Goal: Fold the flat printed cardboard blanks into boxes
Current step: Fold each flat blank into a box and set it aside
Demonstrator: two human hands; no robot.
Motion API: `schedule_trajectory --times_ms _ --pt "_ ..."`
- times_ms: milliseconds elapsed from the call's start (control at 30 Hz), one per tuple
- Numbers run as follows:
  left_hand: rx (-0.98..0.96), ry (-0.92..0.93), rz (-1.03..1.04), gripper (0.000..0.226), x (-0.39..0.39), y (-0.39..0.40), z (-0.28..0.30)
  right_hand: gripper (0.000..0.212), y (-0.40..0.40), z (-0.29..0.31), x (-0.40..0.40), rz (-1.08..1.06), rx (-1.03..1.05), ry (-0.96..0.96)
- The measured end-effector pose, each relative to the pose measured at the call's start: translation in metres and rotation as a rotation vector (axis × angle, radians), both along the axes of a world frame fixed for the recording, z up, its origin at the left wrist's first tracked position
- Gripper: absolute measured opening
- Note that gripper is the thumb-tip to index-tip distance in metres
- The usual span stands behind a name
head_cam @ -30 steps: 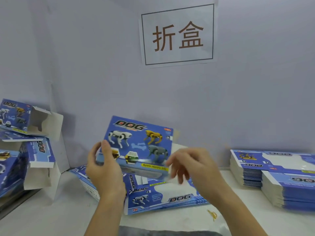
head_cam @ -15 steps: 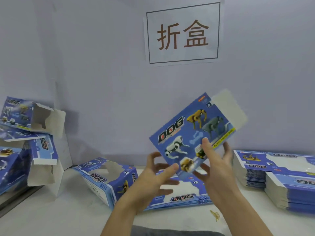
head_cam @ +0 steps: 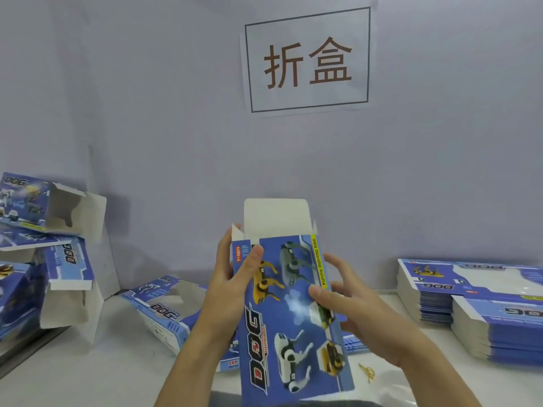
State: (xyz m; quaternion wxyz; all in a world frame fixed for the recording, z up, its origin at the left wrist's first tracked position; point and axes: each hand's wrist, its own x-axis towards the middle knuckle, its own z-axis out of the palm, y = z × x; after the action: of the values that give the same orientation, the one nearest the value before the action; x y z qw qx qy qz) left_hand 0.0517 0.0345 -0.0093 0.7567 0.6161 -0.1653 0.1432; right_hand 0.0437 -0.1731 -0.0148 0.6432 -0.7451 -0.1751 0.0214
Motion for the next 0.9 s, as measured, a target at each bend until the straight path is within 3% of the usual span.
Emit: schedule_trajectory --times_ms 67,200,333,433,500,600,767,833,900 --pt "-0.006 -0.026 -0.011 0.054 -0.002 -0.004 0.001 0.081 0.007 -0.004 0.005 -0.095 0.079 -0.081" --pt "0.07 -0.032 -0.067 0.04 -0.003 -0.016 0.0 0.063 0.017 -0.008 0.007 -0.11 0.225 -0.209" --pt "0.178 -0.075 0.083 0.032 -0.005 -0.02 -0.002 0.059 0.014 -0.01 0.006 -0.087 0.293 -0.162" --pt "0.214 -0.055 0.117 0.039 -0.007 -0.024 -0.006 0.036 0.012 -0.007 0.004 0.004 0.266 -0.103" --pt "0.19 0.001 0.097 0.039 -0.007 -0.024 -0.008 0.009 0.013 -0.004 0.013 -0.035 0.194 -0.125" --pt "0.149 0.038 0.042 0.043 -0.004 -0.022 -0.01 0.024 0.008 -0.012 0.013 -0.061 0.133 -0.244" --pt "0.023 0.087 -0.019 0.06 -0.005 -0.022 -0.004 0.039 0.015 -0.014 0.012 -0.255 0.252 -0.167" --pt "-0.066 0.168 -0.076 0.07 -0.007 -0.021 -0.001 0.061 0.013 -0.011 0.014 -0.207 0.274 -0.137" --pt "-0.093 0.246 -0.183 0.078 -0.009 -0.018 0.0 0.07 0.008 -0.007 0.014 -0.068 0.361 -0.042"
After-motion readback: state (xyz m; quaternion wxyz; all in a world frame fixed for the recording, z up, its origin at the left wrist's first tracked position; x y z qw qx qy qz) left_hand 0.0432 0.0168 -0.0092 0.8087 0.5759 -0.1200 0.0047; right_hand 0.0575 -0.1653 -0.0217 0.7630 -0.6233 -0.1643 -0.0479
